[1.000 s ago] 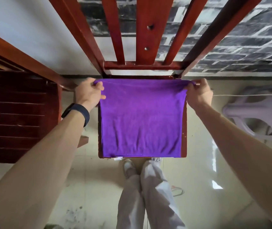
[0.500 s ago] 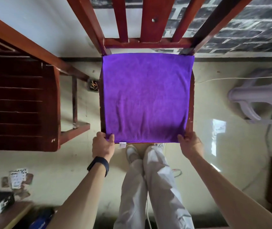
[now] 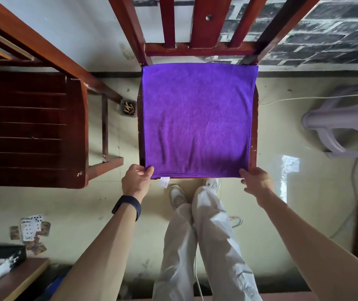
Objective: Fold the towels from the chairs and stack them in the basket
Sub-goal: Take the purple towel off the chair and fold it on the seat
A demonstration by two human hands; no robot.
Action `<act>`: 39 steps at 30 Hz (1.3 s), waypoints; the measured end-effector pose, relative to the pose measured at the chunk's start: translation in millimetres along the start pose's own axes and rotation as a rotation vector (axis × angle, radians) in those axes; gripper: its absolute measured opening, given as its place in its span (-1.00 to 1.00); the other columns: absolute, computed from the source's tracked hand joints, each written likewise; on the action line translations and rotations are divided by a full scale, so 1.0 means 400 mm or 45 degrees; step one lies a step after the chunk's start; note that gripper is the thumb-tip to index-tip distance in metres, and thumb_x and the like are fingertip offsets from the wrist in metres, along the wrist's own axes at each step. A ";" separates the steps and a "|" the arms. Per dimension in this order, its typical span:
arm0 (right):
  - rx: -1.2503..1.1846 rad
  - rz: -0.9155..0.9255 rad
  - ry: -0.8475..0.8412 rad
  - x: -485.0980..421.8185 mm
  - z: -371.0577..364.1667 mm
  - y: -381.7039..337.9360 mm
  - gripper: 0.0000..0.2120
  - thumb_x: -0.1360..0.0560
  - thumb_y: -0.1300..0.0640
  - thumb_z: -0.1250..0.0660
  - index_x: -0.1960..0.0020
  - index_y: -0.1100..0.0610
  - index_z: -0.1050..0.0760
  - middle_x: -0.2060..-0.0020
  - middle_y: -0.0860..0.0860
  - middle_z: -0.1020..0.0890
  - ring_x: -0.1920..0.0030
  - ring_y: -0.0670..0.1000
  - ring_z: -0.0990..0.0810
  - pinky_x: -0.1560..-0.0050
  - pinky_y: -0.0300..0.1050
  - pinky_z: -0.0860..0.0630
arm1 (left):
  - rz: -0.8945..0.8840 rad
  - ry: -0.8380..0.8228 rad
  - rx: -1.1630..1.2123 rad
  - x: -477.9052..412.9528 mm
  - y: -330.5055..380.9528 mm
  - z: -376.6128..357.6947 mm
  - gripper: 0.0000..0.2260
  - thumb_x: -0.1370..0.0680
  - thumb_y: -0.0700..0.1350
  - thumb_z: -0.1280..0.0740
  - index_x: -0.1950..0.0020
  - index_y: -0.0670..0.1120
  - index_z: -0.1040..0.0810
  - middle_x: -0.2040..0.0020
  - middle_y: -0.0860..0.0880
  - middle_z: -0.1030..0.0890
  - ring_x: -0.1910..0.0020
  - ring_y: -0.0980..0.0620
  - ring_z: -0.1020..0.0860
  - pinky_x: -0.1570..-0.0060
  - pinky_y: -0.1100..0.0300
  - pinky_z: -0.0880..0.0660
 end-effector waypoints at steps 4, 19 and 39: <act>-0.086 0.010 0.013 0.000 0.008 0.009 -0.87 -0.43 0.01 -0.47 0.18 -0.02 -0.52 0.24 0.03 -0.68 0.08 0.18 -0.69 -0.08 0.23 -0.62 | 0.083 -0.063 0.277 0.012 -0.009 -0.012 -0.79 -0.48 -0.02 -0.51 0.13 -0.04 -0.50 0.15 -0.06 -0.68 0.28 -0.03 -0.69 0.36 0.17 -0.55; -0.608 -0.145 -0.024 0.008 -0.033 0.039 -0.90 -0.50 0.34 -0.41 0.11 0.19 -0.53 0.27 0.09 -0.57 0.26 0.00 -0.57 0.10 -0.10 -0.63 | -0.011 -0.035 0.229 -0.005 -0.037 0.023 -0.80 -0.44 -0.11 -0.53 0.13 0.02 -0.51 0.18 -0.04 -0.65 0.19 -0.07 -0.67 -0.07 -0.06 -0.62; -0.692 -0.038 -0.060 0.040 0.050 0.068 -0.74 -0.48 0.43 -0.38 0.10 0.07 -0.49 0.20 0.15 -0.60 0.20 0.06 -0.58 0.03 -0.10 -0.62 | -0.198 -0.196 -0.051 0.035 0.031 0.057 -0.91 -0.58 -0.10 -0.38 0.08 0.05 -0.50 0.14 -0.02 -0.58 0.30 -0.03 -0.56 0.11 0.04 -0.56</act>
Point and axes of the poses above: each hand's wrist, its own x-axis away from the middle knuckle, its own z-axis out of the back of the hand, y = z × x, the point moved 9 cm from there along -x, towards the middle knuckle
